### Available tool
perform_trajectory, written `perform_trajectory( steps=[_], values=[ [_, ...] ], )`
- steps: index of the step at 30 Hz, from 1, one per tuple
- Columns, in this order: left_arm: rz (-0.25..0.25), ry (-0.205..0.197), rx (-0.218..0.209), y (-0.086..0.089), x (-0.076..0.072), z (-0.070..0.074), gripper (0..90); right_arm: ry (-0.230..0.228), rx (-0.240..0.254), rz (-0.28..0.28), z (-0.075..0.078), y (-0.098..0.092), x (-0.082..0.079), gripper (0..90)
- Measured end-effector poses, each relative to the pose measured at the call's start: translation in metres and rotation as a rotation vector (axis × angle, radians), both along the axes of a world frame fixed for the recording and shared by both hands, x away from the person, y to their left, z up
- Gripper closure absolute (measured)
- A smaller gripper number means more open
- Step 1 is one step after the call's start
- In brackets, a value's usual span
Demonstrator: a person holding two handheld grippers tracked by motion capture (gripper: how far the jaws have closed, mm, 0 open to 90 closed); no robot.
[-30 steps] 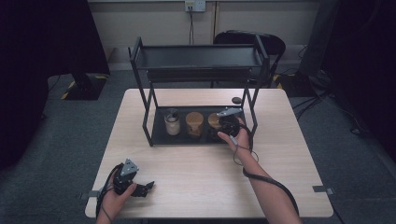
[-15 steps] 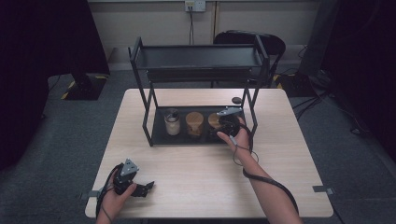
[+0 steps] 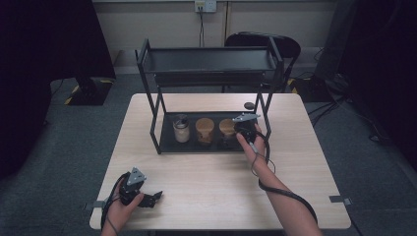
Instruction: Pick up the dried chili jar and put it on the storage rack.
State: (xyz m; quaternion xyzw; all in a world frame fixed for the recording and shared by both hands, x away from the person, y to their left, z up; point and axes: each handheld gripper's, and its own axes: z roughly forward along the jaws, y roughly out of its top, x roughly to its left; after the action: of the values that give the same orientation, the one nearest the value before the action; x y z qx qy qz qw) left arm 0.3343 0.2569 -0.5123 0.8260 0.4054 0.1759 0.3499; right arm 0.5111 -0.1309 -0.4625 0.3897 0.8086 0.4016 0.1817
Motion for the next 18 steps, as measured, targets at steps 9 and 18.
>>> perform_trajectory(
  steps=[9,18],
  values=[
    [0.0,0.0,0.0,0.0,0.0,0.0,0.1,-0.014,-0.014,-0.017,0.001,-0.009,-0.008,2.1],
    [0.0,0.0,0.0,0.0,0.0,0.0,0.1,-0.021,-0.015,-0.018,0.001,-0.017,-0.013,3.2]
  ],
)
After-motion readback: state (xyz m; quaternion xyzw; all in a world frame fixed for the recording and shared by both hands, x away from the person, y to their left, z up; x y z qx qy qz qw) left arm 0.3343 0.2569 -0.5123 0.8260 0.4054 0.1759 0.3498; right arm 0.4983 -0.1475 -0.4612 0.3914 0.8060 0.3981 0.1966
